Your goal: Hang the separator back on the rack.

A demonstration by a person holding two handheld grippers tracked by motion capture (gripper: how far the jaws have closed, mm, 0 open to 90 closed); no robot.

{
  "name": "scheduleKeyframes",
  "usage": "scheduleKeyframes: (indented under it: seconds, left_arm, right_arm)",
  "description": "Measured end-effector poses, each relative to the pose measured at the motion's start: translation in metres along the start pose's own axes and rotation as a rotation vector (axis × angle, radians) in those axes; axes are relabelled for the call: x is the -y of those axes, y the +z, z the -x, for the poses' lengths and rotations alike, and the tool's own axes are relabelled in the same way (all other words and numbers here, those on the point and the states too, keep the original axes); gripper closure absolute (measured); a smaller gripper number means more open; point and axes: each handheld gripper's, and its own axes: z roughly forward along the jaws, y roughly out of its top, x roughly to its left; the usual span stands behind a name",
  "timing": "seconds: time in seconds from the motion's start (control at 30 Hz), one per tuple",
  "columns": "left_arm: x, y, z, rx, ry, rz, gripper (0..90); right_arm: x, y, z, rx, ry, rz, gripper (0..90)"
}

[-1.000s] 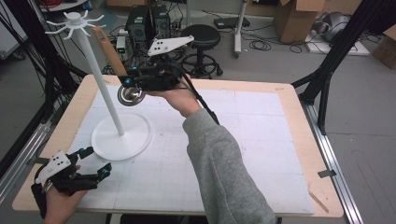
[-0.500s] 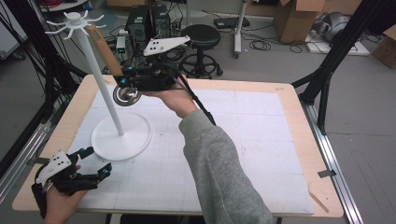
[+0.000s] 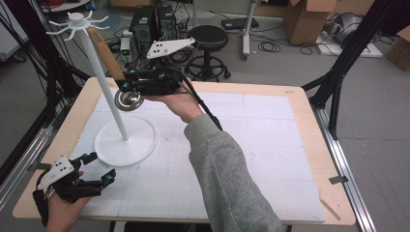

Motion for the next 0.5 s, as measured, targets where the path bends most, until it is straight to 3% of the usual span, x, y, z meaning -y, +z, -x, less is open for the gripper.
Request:
scheduleKeyframes:
  seconds: [0.5]
  left_arm:
    - [-0.0001, -0.0004, -0.0002, 0.003, 0.004, -0.003, 3.7]
  right_arm:
    - [0.0029, 0.0086, 0.0032, 0.003, 0.012, -0.013, 72.2]
